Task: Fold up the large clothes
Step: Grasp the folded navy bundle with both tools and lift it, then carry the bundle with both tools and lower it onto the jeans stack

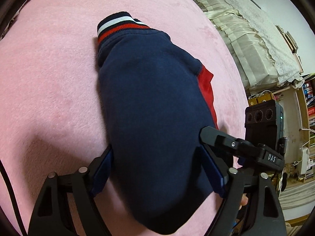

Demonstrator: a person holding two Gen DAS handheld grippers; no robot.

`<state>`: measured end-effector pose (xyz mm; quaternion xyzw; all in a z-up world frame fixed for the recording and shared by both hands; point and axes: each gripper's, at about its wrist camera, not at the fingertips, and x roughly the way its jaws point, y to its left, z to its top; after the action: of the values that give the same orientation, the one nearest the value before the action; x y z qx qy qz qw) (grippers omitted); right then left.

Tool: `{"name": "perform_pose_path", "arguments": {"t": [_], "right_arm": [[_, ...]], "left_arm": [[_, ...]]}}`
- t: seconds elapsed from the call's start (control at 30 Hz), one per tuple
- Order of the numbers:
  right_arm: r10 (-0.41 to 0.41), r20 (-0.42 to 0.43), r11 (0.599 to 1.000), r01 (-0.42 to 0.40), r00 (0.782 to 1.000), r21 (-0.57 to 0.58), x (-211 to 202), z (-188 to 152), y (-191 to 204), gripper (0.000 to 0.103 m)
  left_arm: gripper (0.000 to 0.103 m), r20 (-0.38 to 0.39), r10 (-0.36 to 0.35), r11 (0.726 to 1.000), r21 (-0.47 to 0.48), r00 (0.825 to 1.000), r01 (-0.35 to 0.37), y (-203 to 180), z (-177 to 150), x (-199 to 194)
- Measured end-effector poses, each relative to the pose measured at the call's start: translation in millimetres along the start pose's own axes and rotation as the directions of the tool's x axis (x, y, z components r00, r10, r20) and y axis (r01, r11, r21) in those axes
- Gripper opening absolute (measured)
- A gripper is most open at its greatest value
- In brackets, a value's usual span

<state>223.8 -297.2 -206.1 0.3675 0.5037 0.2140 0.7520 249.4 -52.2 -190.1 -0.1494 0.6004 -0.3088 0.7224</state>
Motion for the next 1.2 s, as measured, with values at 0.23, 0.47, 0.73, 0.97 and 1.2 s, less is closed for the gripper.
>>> {"name": "perform_pose_path", "arguments": {"t": [0.23, 0.47, 0.73, 0.97, 1.2], "right_arm": [[-0.027, 0.042, 0.998, 0.029, 0.999, -0.06, -7.5, -7.6, 10.7, 0.039], [-0.086, 0.085, 0.989, 0.095, 0.993, -0.112, -18.5, -15.1, 37.4, 0.034], [-0.074, 0.098, 0.985, 0.088, 0.992, -0.151, -38.2, -42.1, 85.1, 0.034], [-0.052, 0.089, 0.979, 0.068, 0.995, -0.192, -39.9, -78.9, 147.0, 0.034], [-0.023, 0.031, 0.971, 0.03, 0.999, -0.239, -22.4, -115.1, 214.5, 0.034]], "left_arm": [[0.052, 0.038, 0.064, 0.998, 0.023, 0.997, -0.065, -9.9, -1.1, -10.7], [0.038, 0.098, 0.168, 0.978, 0.111, 0.981, -0.178, -44.4, -5.3, -36.0], [0.038, 0.136, 0.174, 0.974, 0.122, 0.975, -0.191, -63.4, -27.1, -95.1], [0.038, 0.159, 0.194, 0.971, 0.108, 0.968, -0.213, -59.5, -64.2, -165.5], [0.038, 0.186, 0.216, 0.971, 0.061, 0.958, -0.231, -26.1, -105.6, -245.9]]}}
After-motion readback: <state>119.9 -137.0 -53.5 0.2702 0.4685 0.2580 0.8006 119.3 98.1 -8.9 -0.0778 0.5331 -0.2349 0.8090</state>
